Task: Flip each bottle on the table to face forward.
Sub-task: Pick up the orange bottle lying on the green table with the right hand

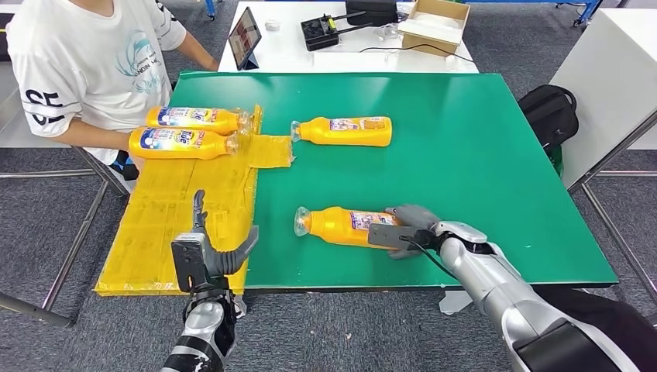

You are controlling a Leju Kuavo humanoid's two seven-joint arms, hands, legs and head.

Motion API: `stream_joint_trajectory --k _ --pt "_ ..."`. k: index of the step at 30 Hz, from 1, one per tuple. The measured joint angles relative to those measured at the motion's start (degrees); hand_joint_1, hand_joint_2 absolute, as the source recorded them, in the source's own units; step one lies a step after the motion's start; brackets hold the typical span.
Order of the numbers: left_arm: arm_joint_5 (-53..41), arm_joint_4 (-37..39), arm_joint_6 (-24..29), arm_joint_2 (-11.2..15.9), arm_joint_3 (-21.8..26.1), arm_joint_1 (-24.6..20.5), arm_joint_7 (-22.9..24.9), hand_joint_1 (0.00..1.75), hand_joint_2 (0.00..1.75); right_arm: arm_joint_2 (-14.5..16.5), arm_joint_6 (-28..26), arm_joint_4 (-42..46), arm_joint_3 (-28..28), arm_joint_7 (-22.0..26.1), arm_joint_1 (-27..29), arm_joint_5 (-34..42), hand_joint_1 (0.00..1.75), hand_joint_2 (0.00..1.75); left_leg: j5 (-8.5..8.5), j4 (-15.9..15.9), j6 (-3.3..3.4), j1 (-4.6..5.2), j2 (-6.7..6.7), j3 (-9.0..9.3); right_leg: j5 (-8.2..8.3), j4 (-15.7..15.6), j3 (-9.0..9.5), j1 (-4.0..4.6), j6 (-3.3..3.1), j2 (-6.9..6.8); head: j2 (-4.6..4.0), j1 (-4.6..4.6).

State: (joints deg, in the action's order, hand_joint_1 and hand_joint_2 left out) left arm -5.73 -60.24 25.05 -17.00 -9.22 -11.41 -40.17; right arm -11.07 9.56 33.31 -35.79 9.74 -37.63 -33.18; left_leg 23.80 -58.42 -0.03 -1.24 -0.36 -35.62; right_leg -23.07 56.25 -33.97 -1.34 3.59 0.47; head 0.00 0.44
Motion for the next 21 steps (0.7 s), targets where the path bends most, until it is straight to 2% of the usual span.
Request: stream_joint_trajectory --k 4,9,11,14,17,21 --pt "0.0 -0.9 0.8 0.0 0.3 1.1 0.0 0.00 1.75 1.3 -8.9 2.1 0.9 0.7 2.8 1.2 1.75 1.75 0.05 0.0 0.00 -0.01 0.10 0.03 0.00 0.0 0.03 0.01 -0.01 0.13 0.00 0.02" --pt "-0.2 -5.3 -0.1 0.0 1.6 4.8 0.1 0.00 1.75 6.5 -27.2 10.6 7.3 3.5 10.9 2.8 1.75 1.75 -0.04 0.0 -0.05 -0.03 0.15 -0.26 0.10 0.1 -0.30 0.04 -0.14 0.20 0.00 0.00" --pt "-0.2 -6.6 -0.5 0.0 2.0 5.7 0.2 0.00 1.75 8.9 -33.1 16.4 11.2 6.0 14.6 4.6 1.75 1.75 -0.11 0.0 -0.08 -0.06 0.01 -0.49 0.08 0.1 -0.48 0.06 -0.15 0.07 0.00 -0.01" --pt "0.2 -8.0 -1.0 0.0 2.3 6.8 0.2 0.00 1.75 12.6 -40.4 26.6 17.7 12.9 19.6 9.7 1.75 1.75 -0.12 0.0 -0.09 -0.09 -0.18 -0.72 -0.02 0.1 -0.63 0.06 -0.09 -0.10 0.00 0.00" --pt "1.4 -9.3 -2.2 -0.1 2.4 7.5 0.5 0.00 1.75 15.3 -44.7 36.2 22.7 18.3 23.8 12.8 1.75 1.75 -0.06 0.0 -0.06 -0.06 -0.18 -0.83 -0.08 0.1 -0.69 -0.01 -0.02 -0.11 0.00 0.01" --pt "2.6 -10.7 -3.9 -0.3 2.3 7.9 1.3 0.00 1.75 17.5 -45.9 43.7 26.0 20.2 27.1 13.7 1.75 1.75 0.03 0.0 0.02 0.02 -0.15 -0.90 -0.08 0.0 -0.80 -0.03 -0.01 -0.10 0.00 0.01"
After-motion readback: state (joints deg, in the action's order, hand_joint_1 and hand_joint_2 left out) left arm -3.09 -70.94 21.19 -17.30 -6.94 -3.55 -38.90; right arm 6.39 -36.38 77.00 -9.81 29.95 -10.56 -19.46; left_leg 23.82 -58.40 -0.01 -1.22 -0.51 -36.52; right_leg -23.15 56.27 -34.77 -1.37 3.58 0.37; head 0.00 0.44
